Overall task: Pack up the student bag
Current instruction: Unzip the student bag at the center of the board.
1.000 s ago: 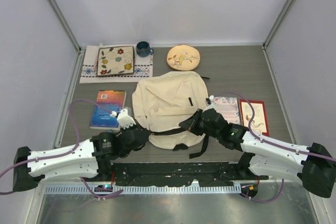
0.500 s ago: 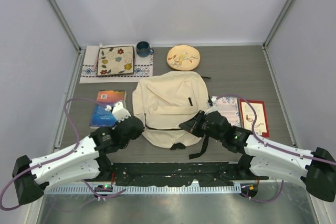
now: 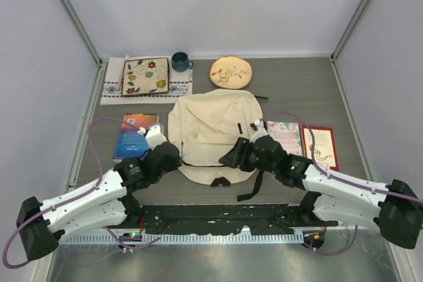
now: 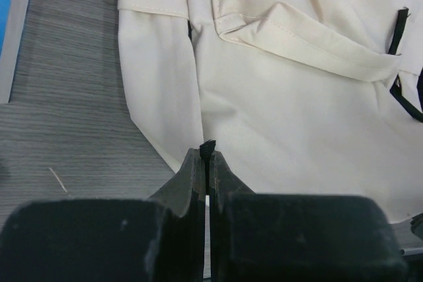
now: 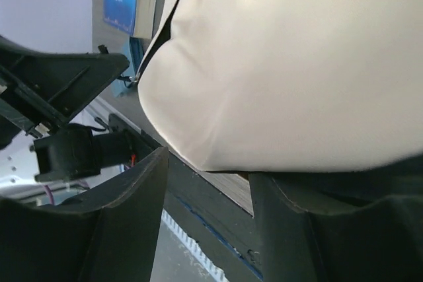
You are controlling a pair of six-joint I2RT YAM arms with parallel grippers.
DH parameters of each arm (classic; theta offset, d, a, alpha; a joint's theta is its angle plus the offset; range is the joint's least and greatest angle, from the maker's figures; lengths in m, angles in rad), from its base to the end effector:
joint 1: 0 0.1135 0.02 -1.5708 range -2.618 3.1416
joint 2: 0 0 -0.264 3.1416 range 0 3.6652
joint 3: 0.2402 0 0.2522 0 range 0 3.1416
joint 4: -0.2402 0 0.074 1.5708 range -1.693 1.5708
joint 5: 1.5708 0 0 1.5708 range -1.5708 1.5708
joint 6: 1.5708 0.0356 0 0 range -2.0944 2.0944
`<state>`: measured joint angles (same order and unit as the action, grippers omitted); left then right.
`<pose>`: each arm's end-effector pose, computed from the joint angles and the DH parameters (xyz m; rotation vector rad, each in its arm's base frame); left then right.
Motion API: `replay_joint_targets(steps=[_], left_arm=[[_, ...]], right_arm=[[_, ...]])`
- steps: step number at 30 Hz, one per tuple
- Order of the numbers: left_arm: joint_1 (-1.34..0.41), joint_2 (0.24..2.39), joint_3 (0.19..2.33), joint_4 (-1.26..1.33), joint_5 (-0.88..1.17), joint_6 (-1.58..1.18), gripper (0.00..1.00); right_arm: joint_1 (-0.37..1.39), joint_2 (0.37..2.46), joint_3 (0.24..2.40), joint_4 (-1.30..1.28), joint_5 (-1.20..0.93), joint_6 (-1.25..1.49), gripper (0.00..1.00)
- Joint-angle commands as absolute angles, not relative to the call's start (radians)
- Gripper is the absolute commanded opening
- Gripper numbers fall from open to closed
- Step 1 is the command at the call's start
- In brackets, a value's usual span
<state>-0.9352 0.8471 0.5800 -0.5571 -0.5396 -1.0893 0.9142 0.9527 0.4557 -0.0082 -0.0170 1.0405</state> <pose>0.1146 -0.1246 0.2278 -0.4205 2.2481 -0.4220 0.1258 0.1642 0.2116 0.1344 2.3080 1.1412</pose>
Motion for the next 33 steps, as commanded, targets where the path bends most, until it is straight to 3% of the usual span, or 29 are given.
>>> replay_joint_targets(steps=[1,21,33], left_arm=[[-0.93,0.825,0.584,-0.515,-0.502,-1.066,0.0],[-0.93,0.87,0.678,-0.517,-0.419,-1.057,0.0],[-0.93,0.862,0.69,-0.523,-0.397,-1.072,0.0]], right_arm=[[0.952,1.034,0.639,-0.053,-0.107,0.759,0.57],[1.236,1.276,0.816,-0.032,0.121,0.479,0.6],[1.318,1.341,0.859,-0.006,0.408,0.401,0.64]])
